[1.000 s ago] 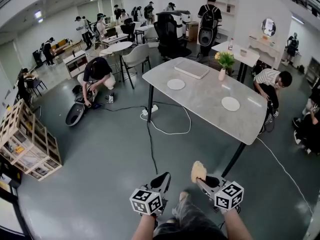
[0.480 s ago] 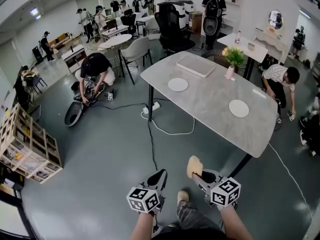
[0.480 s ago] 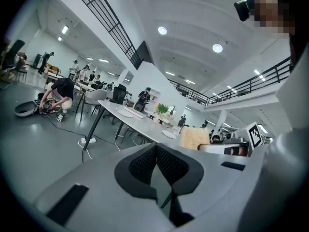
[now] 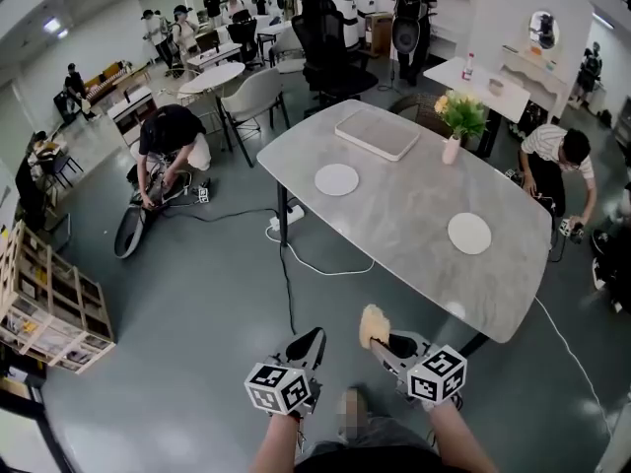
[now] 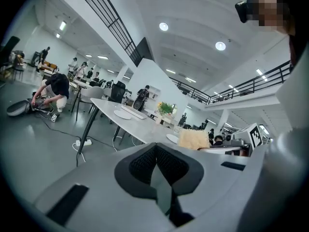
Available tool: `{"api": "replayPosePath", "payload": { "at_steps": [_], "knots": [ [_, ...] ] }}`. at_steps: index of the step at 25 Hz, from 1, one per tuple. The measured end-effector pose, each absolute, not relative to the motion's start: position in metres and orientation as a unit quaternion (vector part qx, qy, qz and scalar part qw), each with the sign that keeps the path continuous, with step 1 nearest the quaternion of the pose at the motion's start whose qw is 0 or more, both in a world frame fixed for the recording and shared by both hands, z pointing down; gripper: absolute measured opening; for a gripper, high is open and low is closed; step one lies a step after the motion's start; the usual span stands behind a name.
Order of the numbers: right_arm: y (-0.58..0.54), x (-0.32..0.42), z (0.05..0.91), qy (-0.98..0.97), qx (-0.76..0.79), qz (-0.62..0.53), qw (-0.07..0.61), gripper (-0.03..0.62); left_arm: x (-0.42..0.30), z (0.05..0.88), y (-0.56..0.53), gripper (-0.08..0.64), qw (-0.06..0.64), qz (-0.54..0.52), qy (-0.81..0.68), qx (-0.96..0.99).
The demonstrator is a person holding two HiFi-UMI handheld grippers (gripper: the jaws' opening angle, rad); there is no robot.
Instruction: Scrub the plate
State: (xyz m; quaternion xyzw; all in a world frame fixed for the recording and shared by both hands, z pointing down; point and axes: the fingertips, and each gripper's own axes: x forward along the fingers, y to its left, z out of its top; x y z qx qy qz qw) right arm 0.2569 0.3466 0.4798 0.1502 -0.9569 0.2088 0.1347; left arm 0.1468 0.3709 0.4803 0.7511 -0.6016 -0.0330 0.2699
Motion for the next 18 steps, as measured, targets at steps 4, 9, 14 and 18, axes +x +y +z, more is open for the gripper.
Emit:
{"api": "replayPosePath", "payload": {
  "at_steps": [4, 9, 14, 18],
  "knots": [
    [0.316, 0.254, 0.476, -0.958, 0.152, 0.208, 0.128, 0.061, 0.144, 0.474, 0.342, 0.014, 0.262, -0.030, -0.601, 0.754],
    [0.297, 0.249, 0.482, -0.957, 0.147, 0.217, 0.123, 0.061, 0.143, 0.477, 0.323, 0.014, 0.263, -0.020, -0.602, 0.754],
    [0.283, 0.242, 0.491, -0.953, 0.147, 0.235, 0.120, 0.061, 0.126, 0.480, 0.315, 0.014, 0.267, -0.011, -0.613, 0.743],
    [0.267, 0.230, 0.493, -0.953, 0.147, 0.237, 0.118, 0.061, 0.111, 0.486, 0.299, 0.014, 0.273, -0.018, -0.619, 0.736]
  ]
}}
